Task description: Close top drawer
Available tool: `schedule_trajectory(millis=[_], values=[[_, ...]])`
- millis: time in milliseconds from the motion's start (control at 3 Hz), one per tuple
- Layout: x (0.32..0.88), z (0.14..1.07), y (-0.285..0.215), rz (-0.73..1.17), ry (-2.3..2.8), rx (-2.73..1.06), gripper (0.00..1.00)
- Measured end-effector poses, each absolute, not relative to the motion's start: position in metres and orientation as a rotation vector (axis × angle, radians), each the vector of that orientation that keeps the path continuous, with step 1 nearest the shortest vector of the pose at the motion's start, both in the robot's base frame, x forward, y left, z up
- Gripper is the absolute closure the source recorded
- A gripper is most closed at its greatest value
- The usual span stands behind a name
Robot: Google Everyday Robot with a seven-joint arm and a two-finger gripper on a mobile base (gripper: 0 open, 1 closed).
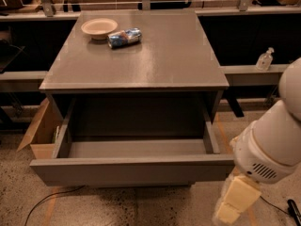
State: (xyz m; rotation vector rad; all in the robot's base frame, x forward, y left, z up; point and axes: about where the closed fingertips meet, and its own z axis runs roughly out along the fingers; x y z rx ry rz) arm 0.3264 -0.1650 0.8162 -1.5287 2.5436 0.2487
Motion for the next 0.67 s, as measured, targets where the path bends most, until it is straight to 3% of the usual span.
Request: schedule_trajectory(millis=[333,667], values=[[0.314,0.753,-0.133,0.417,2.552,-1.568,0.0],[0.31,0.719,-0.116,0.471,2.568,-1.602,0.0]])
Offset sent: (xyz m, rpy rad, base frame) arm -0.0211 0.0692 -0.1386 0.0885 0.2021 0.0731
